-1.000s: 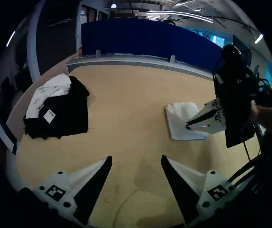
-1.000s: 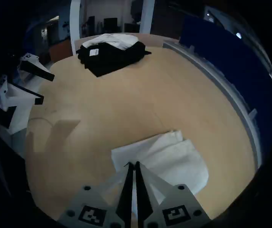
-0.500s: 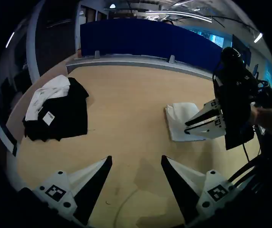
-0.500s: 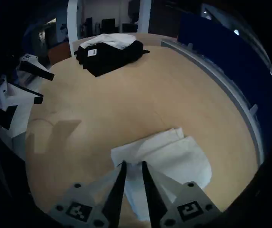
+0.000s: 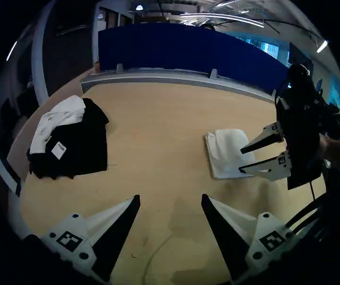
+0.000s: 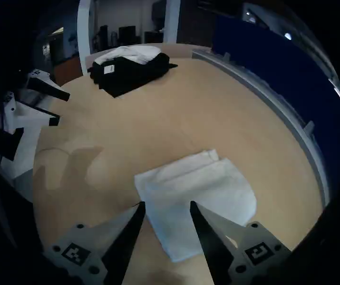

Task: Fold towel

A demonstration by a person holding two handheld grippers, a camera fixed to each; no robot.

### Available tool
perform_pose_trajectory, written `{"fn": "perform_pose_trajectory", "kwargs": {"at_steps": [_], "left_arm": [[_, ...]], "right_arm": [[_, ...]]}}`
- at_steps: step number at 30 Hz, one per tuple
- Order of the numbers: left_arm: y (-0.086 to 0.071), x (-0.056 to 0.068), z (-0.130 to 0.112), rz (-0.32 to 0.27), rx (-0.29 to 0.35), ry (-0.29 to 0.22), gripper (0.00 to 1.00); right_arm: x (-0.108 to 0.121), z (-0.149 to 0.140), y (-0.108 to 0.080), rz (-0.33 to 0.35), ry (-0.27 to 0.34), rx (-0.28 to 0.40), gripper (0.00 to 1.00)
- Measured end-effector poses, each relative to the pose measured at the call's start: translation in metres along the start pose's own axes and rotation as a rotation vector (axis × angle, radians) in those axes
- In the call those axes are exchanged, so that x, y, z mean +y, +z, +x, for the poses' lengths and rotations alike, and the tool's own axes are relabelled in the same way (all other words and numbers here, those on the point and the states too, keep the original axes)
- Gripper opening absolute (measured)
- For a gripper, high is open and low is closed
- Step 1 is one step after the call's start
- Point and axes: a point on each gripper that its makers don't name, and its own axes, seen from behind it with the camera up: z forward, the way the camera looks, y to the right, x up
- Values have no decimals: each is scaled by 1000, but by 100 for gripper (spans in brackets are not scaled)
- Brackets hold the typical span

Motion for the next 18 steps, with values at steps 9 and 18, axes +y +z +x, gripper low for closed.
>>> {"fn": "perform_pose_trajectory", "kwargs": {"at_steps": [9,18], "left_arm": [[2,3,3,-3,0,7,96],[1,7,5,-7,2,6,96]], "right_arm": [[11,-40,-17,-42,74,-43,72],[15,-69,-26,-63,129,-74,72]]}}
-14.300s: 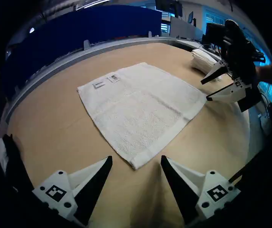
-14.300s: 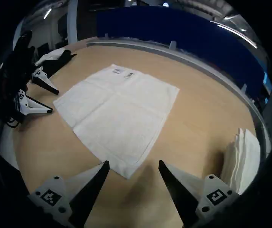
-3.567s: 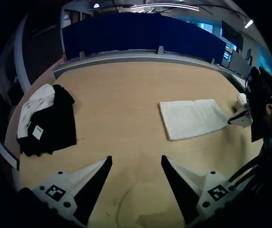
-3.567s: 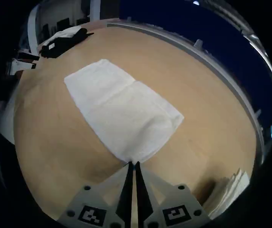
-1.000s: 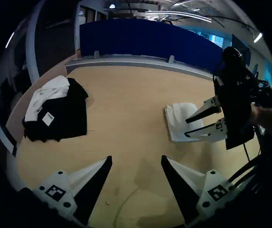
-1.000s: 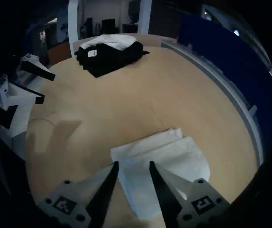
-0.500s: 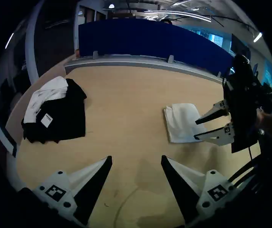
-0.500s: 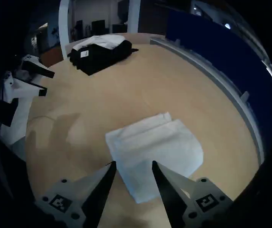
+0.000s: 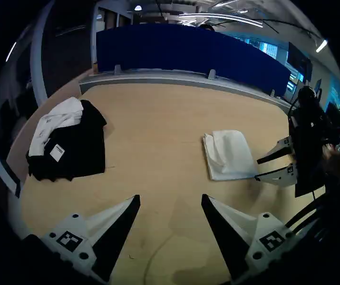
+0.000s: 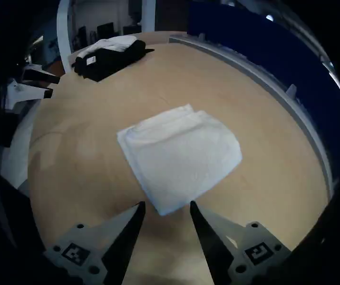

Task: Fold towel

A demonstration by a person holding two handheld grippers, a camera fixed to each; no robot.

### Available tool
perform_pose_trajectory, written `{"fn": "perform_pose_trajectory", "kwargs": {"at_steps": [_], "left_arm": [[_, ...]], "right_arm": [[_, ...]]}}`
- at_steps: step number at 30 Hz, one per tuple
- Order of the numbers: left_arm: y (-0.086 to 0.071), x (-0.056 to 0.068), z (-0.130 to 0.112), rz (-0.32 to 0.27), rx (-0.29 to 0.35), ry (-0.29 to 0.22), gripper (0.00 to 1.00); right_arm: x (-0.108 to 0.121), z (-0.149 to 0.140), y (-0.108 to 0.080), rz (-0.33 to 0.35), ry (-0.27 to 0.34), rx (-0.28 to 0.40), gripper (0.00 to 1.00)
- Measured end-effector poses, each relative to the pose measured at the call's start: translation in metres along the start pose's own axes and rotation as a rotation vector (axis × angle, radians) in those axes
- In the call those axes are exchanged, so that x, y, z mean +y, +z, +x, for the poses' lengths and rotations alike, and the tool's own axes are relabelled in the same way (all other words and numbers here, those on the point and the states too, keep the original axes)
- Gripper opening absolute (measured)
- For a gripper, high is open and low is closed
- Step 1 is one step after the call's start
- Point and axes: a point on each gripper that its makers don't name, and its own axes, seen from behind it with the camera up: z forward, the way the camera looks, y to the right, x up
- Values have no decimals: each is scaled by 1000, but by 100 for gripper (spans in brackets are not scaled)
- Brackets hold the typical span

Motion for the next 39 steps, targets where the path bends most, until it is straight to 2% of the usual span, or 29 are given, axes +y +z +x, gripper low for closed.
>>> {"fn": "perform_pose_trajectory", "kwargs": {"at_steps": [4,9,14,22,26,32,39], "left_arm": [[-1,1,1,1,1,5,96],[-3,2,3,3,3,7,96],[-4,1,4,5,5,2,96],[-3,3,4,7,5,10,96],[-4,5,5,5,5,12,96],[-5,6,9,3,6,19,96],[-6,5,17,6,20,30,96]], "right_arm": [[-2,-5,2,4,15,-8,66],[-5,-9,5,11,34,-14,50],[-5,-13,7,13,49,-18,29],[-6,-12,8,24,56,-2,9],[-4,-7,6,20,51,14,7],[4,12,-8,0,33,59,6],[16,53,-42,-26,7,147,6]]}}
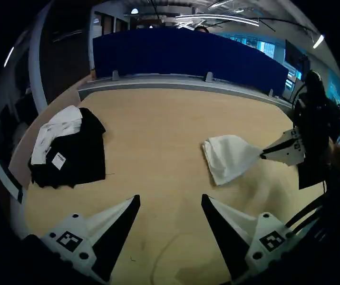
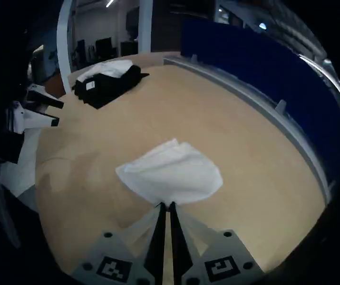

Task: Fold towel

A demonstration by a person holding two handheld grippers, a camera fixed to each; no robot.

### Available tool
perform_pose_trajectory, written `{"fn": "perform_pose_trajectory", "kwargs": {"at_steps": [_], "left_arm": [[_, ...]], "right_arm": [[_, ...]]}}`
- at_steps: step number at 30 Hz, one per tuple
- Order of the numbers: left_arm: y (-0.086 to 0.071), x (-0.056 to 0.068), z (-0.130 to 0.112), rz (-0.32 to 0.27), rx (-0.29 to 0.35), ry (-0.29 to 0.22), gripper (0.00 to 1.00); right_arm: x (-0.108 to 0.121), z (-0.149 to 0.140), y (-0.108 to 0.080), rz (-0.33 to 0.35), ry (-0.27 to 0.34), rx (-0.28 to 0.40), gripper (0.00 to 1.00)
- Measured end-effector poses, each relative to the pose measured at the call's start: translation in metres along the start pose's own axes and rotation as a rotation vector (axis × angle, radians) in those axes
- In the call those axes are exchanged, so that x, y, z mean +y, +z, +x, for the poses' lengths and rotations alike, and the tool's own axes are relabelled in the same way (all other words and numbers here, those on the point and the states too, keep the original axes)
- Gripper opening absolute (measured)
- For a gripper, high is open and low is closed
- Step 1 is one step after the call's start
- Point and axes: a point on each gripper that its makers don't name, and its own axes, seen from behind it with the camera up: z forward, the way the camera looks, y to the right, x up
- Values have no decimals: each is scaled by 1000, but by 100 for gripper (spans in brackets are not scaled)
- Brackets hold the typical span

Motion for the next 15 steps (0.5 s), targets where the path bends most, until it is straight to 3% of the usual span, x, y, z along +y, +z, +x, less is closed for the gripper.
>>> {"fn": "perform_pose_trajectory", "kwargs": {"at_steps": [8,15], "left_arm": [[-2,1,11,0,20,16,96],[-3,7,19,-15,28,31,96]], "right_arm": [[20,47,-42,-28,-12,93,6],[47,67,-80,-62,9,142,6]]}}
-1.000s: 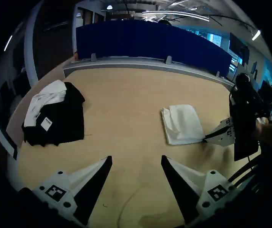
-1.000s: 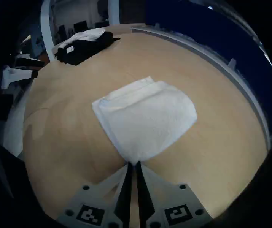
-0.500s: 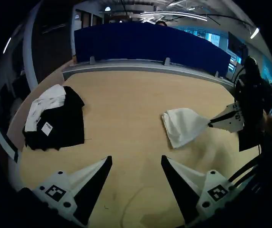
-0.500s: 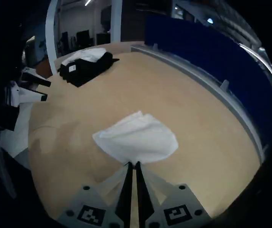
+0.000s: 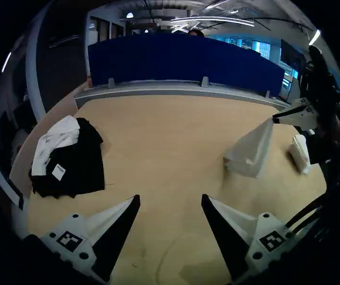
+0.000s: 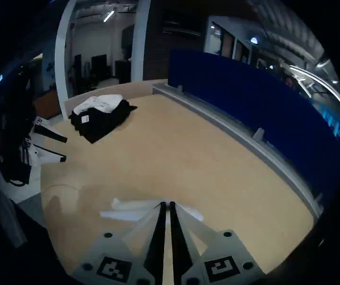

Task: Fold towel

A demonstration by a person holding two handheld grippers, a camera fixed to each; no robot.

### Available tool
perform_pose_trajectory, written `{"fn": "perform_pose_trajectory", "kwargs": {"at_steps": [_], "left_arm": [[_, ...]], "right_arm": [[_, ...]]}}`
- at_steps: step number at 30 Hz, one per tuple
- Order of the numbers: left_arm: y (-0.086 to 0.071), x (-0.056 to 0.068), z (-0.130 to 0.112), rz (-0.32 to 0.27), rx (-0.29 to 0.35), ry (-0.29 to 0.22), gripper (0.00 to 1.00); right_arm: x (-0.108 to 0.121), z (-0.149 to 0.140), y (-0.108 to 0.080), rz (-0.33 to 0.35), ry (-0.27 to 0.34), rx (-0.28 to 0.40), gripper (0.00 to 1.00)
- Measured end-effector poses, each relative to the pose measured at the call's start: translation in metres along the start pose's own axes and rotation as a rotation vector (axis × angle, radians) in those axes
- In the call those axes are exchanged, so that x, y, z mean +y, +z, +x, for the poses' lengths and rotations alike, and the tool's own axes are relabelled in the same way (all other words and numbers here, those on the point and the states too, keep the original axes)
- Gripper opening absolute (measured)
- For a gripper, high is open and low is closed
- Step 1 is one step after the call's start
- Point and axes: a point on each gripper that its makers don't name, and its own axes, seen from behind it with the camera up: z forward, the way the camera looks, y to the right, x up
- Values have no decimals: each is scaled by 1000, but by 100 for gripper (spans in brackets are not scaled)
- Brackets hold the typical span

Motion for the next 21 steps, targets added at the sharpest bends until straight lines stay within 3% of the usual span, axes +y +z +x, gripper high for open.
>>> {"fn": "perform_pose_trajectory", "kwargs": {"at_steps": [5,9,18,20,21], "left_arm": [[0,7,6,-14,7,11,96],[2,13,7,-25,8,18,96],[4,21,8,-34,5,29,96],[4,22,8,-35,6,30,96],[3,22,9,-35,6,29,96]], "right_arm": [[26,6,-24,-36,24,18,5],[41,-7,-37,-60,26,1,5],[49,-22,-43,-84,23,-11,6],[51,-21,-43,-94,25,-5,10],[52,-22,-43,-99,24,-6,20]]}}
